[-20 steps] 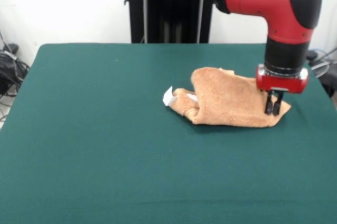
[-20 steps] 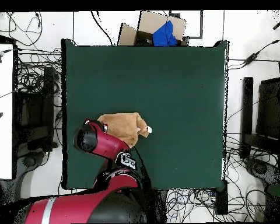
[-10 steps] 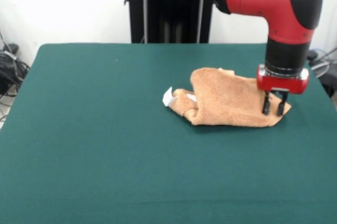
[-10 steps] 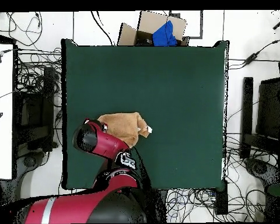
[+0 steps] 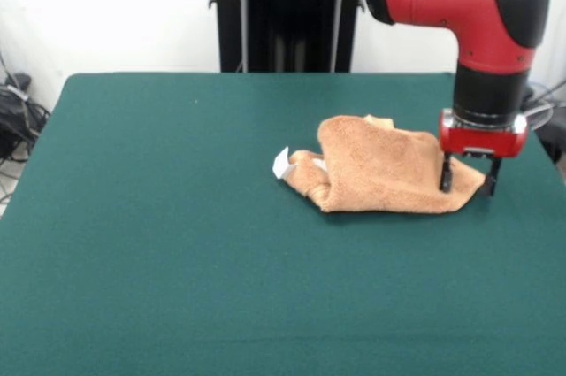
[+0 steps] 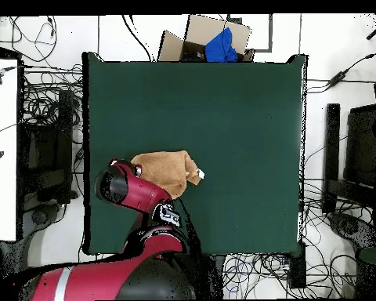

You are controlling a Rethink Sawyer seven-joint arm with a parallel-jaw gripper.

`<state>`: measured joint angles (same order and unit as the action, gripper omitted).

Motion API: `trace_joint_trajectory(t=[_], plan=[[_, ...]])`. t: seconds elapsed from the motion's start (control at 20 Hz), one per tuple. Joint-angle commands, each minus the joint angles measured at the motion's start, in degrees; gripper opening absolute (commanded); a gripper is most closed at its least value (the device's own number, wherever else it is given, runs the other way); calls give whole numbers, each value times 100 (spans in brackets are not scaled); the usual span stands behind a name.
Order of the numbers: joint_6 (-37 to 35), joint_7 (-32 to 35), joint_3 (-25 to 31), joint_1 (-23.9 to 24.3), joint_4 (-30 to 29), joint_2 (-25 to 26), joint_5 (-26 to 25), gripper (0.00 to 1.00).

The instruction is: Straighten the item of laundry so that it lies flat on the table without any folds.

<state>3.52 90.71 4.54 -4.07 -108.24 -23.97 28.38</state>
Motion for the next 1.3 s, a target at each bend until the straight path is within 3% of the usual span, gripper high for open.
trace_joint_trajectory(t=[0.05, 0.4, 0.8, 1.3], plan=[[-486, 1345, 98, 159, -166, -443, 123, 100], [-645, 930, -30, 705, -450, -798, -301, 100], [-890, 838, -211, 922, -676, -1225, -604, 100], [-817, 846, 64, 1335, -889, -1274, -1011, 100]])
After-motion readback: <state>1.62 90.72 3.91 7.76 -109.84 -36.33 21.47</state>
